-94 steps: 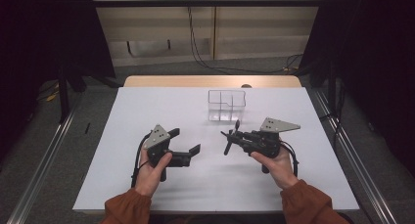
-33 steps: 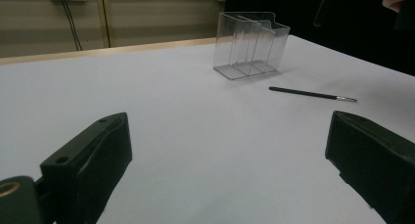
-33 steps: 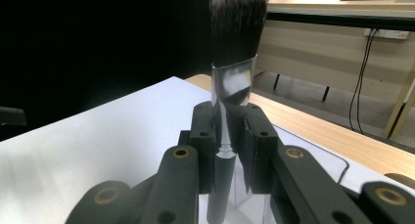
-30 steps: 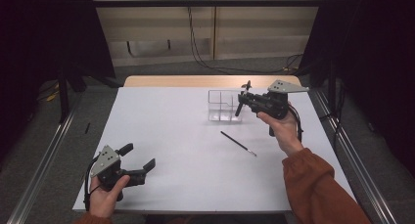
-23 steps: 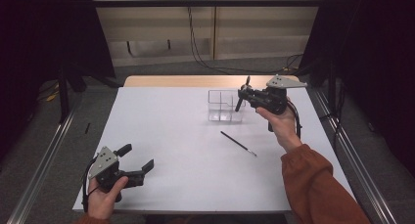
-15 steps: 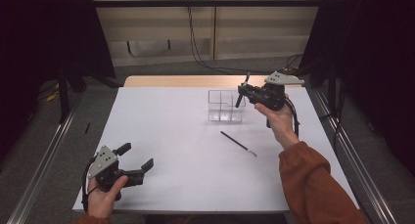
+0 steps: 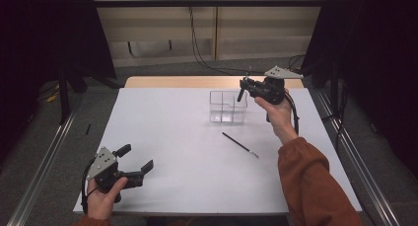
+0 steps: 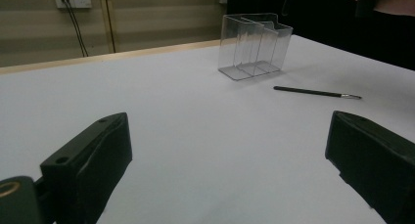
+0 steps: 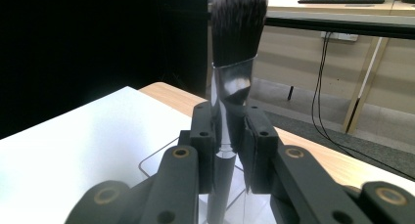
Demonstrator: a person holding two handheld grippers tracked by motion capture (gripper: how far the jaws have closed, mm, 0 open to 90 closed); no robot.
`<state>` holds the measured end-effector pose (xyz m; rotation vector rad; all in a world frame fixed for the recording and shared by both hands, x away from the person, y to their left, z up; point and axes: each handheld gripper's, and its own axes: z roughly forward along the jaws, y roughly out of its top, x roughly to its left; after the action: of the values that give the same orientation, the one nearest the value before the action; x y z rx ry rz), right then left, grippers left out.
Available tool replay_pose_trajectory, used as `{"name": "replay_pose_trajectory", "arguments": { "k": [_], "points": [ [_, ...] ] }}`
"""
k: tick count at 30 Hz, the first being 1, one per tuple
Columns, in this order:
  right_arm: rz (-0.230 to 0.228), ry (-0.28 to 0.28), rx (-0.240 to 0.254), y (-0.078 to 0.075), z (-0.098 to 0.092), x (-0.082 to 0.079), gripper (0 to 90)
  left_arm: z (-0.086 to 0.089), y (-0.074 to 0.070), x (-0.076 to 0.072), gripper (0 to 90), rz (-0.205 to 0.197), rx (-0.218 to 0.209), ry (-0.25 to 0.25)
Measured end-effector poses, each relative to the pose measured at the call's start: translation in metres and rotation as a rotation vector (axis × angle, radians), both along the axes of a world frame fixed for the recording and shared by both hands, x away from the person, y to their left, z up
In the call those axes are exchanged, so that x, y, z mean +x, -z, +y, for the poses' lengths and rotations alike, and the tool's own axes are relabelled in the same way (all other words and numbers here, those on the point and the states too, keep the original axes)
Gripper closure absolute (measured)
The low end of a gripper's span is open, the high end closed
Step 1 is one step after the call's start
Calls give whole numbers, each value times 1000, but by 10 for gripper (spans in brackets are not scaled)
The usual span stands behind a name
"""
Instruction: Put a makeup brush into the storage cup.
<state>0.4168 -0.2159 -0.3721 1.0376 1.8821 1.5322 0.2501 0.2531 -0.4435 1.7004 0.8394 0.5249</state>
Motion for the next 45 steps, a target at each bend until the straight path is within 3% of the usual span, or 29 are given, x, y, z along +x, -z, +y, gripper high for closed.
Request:
{"name": "replay_pose_trajectory", "arguments": {
  "k": [3,13,45],
  "points": [
    [-3,-1,-25,2,2,1,780,0,1,0,34,9,-4,5],
    [35,25,-25,16,-5,9,779,1,0,1,34,6,11,5],
    [122,5,-68,49,0,12,781,1,0,0,38,-9,25,6]
  ]
}}
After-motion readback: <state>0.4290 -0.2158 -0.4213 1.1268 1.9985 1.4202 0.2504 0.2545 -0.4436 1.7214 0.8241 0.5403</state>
